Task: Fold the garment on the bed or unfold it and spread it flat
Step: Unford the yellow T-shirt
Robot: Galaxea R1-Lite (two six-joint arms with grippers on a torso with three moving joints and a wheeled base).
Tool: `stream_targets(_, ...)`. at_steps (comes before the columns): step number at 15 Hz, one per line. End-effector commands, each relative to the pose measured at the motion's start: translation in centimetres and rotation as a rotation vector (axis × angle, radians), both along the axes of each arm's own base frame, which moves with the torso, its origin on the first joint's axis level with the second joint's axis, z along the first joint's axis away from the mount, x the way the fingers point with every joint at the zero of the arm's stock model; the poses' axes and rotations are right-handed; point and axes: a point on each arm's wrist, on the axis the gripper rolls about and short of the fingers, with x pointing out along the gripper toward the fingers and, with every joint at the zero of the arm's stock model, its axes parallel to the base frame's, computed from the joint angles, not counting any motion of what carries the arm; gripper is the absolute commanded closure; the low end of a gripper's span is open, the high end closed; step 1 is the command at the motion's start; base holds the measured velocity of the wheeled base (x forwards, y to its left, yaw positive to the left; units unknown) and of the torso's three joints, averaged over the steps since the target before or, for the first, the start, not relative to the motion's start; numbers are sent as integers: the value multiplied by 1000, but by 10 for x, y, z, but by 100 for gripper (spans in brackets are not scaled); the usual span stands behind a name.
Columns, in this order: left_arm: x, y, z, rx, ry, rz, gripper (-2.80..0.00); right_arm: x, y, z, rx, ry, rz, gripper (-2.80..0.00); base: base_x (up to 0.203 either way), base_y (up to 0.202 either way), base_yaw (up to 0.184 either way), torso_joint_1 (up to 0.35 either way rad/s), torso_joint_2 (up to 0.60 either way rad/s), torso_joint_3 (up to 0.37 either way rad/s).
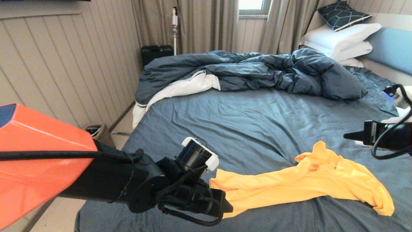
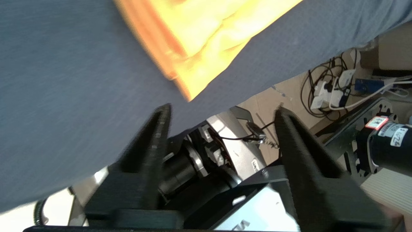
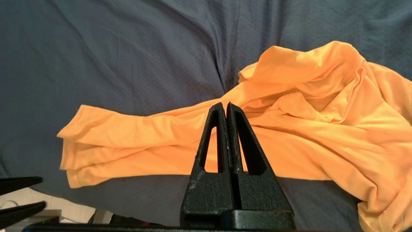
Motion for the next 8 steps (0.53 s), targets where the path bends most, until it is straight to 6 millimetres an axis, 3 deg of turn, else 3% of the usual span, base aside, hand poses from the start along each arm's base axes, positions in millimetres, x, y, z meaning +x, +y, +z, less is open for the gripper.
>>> stream_targets(1,4,-10,-14,18,23,-4,-280,1,-1,-1,1,3,-1,0,0,0,0,0,0,0)
stream_targets(8,17,-28,-33,11,29,8,-280,2,-2,-1,2,5,-2,0,0,0,0,0,0,0)
